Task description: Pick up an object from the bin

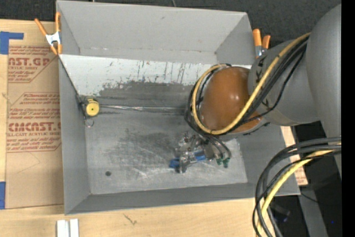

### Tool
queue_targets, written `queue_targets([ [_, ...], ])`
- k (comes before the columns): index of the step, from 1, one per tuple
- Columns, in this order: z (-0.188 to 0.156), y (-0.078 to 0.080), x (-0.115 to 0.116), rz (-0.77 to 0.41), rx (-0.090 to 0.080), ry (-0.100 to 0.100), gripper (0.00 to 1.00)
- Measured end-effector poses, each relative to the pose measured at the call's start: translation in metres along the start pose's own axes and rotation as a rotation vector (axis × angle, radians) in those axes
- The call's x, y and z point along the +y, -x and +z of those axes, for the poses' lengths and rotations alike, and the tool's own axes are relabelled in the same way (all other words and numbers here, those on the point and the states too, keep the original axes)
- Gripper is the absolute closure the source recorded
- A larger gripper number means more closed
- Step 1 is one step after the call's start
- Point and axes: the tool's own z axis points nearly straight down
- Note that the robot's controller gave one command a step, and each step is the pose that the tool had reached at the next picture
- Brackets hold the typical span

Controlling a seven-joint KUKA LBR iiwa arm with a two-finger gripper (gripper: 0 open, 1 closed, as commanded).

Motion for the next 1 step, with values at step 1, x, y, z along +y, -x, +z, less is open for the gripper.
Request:
queue_targets([
  [1,-0.1582,-0.0155,0.0079,0.008,-0.002,-0.003,1.0],
])
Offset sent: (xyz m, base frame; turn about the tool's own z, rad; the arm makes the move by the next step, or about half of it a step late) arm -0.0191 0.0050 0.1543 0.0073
